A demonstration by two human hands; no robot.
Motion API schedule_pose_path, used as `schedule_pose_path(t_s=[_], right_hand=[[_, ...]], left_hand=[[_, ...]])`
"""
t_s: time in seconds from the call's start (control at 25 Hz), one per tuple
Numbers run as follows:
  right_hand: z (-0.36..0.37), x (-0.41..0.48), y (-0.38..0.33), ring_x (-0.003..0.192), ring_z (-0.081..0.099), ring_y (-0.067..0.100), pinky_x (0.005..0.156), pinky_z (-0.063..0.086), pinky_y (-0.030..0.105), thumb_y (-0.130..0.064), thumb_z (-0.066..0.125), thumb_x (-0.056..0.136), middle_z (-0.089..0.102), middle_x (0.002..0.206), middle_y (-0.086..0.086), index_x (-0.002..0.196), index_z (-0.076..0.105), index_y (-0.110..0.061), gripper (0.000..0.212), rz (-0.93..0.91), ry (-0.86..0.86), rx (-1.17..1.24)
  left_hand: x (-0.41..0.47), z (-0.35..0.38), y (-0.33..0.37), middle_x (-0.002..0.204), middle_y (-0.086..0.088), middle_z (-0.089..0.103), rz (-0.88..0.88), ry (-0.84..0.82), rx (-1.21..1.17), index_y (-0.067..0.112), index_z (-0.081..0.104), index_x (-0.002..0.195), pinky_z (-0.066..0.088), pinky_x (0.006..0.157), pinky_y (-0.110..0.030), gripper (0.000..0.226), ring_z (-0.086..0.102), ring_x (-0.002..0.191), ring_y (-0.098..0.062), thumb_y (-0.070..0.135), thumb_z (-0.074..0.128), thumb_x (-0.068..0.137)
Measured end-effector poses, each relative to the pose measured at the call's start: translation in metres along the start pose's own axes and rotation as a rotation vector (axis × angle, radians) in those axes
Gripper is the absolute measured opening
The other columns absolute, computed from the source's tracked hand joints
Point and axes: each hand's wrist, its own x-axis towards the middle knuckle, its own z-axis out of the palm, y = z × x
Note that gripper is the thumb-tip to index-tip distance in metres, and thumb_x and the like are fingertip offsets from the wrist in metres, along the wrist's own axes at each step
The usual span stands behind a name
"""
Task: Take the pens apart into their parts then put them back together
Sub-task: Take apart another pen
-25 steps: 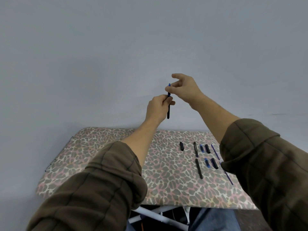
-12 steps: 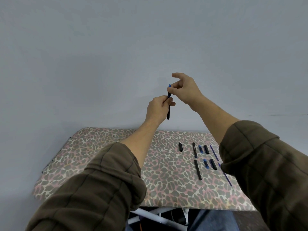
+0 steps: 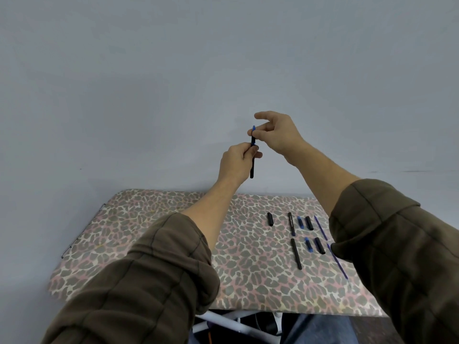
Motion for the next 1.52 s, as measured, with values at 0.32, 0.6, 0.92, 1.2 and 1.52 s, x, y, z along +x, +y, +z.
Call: schedule_pose_path(t_s=[0.32, 0.6, 0.92, 1.2, 1.52], right_hand=[[0.0, 0.004, 0.006, 0.106, 0.075, 0.015, 0.107, 0.054, 0.035, 0.0, 0.059, 0.1, 0.08, 0.103, 0.003, 0.124, 0.072, -0.007, 0.028, -0.001, -0.026, 0.019], [-0.004, 0.014, 0.002, 0.099, 0.077, 0.019, 0.107, 0.054, 0.036, 0.001, 0.057, 0.101, 0.08, 0.104, 0.004, 0.125, 0.071, -0.007, 0.029, -0.027, 0.05, 0.087], [-0.003, 0.026, 0.002, 0.087, 0.078, 0.02, 0.088, 0.057, 0.03, -0.005, 0.066, 0.095, 0.081, 0.092, 0.005, 0.117, 0.075, -0.014, 0.026, -0.053, 0.158, 0.184], [0.006, 0.029, 0.049, 0.073, 0.072, 0.018, 0.073, 0.065, 0.034, -0.004, 0.069, 0.094, 0.077, 0.097, 0.012, 0.108, 0.078, -0.014, 0.019, 0.323, 0.195, -0.069], [0.058, 0.008, 0.129, 0.043, 0.062, 0.018, 0.042, 0.05, 0.022, -0.011, 0.077, 0.088, 0.07, 0.065, 0.009, 0.076, 0.063, -0.008, 0.018, 0.581, -0.071, -0.546]], left_hand=[[0.002, 0.006, -0.006, 0.094, 0.013, 0.078, -0.003, -0.012, -0.025, 0.026, 0.069, 0.109, 0.053, 0.095, -0.038, 0.019, 0.069, 0.104, -0.009, 0.029, 0.05, 0.106], [-0.002, 0.01, -0.012, 0.098, 0.007, 0.079, -0.005, -0.024, -0.041, 0.022, 0.062, 0.133, 0.049, 0.099, -0.033, 0.029, 0.068, 0.109, -0.011, 0.025, 0.049, 0.107], [-0.002, 0.005, -0.024, 0.094, 0.01, 0.079, -0.023, -0.007, -0.033, 0.024, 0.068, 0.123, 0.053, 0.094, -0.032, 0.024, 0.07, 0.103, -0.009, 0.025, 0.052, 0.105], [-0.001, -0.002, -0.049, 0.094, 0.011, 0.078, -0.073, 0.042, 0.008, 0.025, 0.068, 0.12, 0.053, 0.097, -0.034, 0.022, 0.069, 0.105, -0.008, 0.026, 0.052, 0.105], [-0.002, 0.009, -0.07, 0.097, 0.01, 0.078, -0.129, 0.004, 0.014, 0.024, 0.067, 0.122, 0.052, 0.099, -0.038, 0.024, 0.068, 0.108, -0.011, 0.025, 0.05, 0.106]])
